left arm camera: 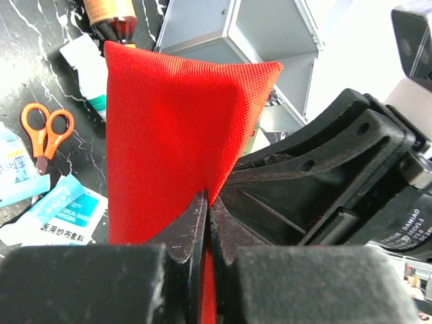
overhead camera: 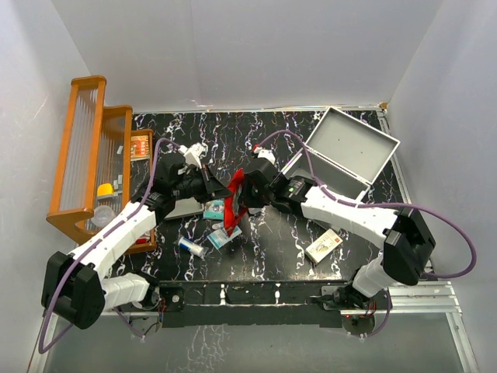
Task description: Organize the medicine kit
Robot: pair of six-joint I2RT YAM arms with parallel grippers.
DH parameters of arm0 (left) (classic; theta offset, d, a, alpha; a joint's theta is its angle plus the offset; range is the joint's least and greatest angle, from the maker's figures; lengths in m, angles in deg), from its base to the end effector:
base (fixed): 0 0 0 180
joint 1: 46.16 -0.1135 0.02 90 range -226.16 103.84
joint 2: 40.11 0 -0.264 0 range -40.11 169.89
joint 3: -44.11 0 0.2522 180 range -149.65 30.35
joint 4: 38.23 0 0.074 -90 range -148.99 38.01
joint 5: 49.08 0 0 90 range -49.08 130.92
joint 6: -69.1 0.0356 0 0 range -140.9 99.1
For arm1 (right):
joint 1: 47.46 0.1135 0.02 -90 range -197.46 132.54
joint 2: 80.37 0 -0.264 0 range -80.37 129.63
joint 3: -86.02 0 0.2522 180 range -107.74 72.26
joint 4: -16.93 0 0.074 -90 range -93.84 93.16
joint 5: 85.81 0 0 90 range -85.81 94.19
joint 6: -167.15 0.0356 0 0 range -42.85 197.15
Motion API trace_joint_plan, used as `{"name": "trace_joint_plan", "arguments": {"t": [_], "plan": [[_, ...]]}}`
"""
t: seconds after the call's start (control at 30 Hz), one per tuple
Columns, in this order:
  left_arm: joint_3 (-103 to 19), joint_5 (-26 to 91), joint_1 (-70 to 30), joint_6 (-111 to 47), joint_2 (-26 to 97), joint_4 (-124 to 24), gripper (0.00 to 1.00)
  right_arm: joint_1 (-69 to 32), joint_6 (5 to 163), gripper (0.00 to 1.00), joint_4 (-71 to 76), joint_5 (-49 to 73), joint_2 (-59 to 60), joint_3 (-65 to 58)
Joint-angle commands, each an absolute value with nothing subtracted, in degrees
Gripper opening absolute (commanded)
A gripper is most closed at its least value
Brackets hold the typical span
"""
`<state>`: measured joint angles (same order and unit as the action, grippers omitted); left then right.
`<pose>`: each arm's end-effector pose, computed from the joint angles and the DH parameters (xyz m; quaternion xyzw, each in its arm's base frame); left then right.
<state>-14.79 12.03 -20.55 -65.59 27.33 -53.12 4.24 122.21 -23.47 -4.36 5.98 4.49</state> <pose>0.2312 -0.1299 0.2780 0.0008 0.8210 -0.4765 0.3145 0.2096 0.2568 0.2783 -0.0251 0.9221 0.2382 0.3038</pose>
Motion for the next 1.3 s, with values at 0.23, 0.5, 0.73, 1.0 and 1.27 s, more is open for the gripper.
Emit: {"name": "trace_joint_plan", "arguments": {"t": [0.23, 0.5, 0.73, 1.0, 1.27], "plan": [[-27.38, 26.08, -21.23, -57.29, 24.50, -69.13, 0.00, 2.51, 119.38, 0.33, -18.45, -1.13, -3.67, 0.71], [-37.33, 45.92, -21.89, -54.27, 22.35, -80.83, 0.00, 2.46, 120.18, 0.44, -17.42, -7.41, -6.85, 9.27], [-43.93, 53.43, -22.04, -52.98, 18.94, -84.79, 0.00, 2.52, 112.79, 0.51, -13.94, -1.58, 3.47, 9.02], [-52.87, 60.88, -21.99, -54.02, 17.51, -89.90, 0.00, 2.93, 115.71, 0.49, -11.22, 3.23, 19.85, -0.50], [-55.00, 60.79, -21.99, -53.78, 16.73, -91.32, 0.00, 3.50, 119.11, 0.46, -13.17, -0.18, 30.24, -7.30]]}}
